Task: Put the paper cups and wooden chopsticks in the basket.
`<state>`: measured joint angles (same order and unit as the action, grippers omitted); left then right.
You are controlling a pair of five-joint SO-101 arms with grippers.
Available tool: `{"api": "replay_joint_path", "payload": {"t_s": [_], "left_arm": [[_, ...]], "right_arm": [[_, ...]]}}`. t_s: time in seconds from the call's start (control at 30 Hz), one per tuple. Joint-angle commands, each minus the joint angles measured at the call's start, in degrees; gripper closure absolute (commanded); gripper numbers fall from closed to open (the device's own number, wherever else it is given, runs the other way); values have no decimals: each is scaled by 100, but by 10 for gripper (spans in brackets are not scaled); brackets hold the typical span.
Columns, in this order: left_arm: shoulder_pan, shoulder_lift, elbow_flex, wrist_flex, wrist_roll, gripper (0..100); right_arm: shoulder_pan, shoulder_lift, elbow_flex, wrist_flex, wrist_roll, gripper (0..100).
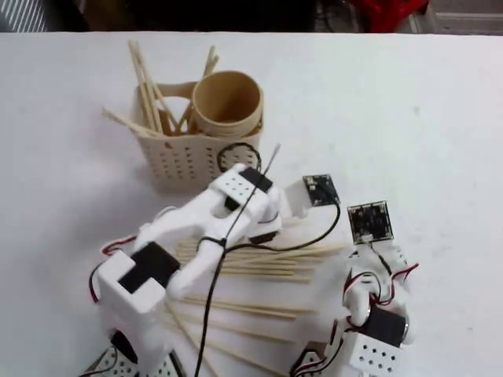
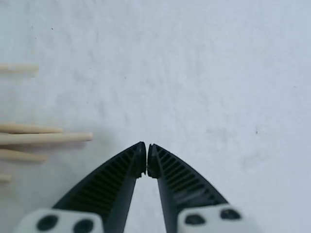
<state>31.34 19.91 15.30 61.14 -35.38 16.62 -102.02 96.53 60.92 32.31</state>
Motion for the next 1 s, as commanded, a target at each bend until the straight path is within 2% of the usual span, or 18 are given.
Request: {"api": "replay_joint_path", "payload": {"t_s": [0.0,0.13,0.27,0.5,0.73,0.83,0.97], "left_arm": [[-268,22,-185,18,79,977],[-277,-259,-185,35,149,977],[-277,-1226,-193,484,492,977],[-277,-3837,-264,1143,791,977],[-356,-6633,-756,1143,1327,977],[-734,-7292,-932,615,1705,977],[-1473,-7503,-519,-914,2338,977]], "right_arm": [[40,-57,35,13,26,974],[40,-57,35,13,26,974],[40,-57,35,13,26,974],[40,-57,35,13,26,974],[40,-57,35,13,26,974],[40,-57,35,13,26,974],[40,-57,35,13,26,974]]}}
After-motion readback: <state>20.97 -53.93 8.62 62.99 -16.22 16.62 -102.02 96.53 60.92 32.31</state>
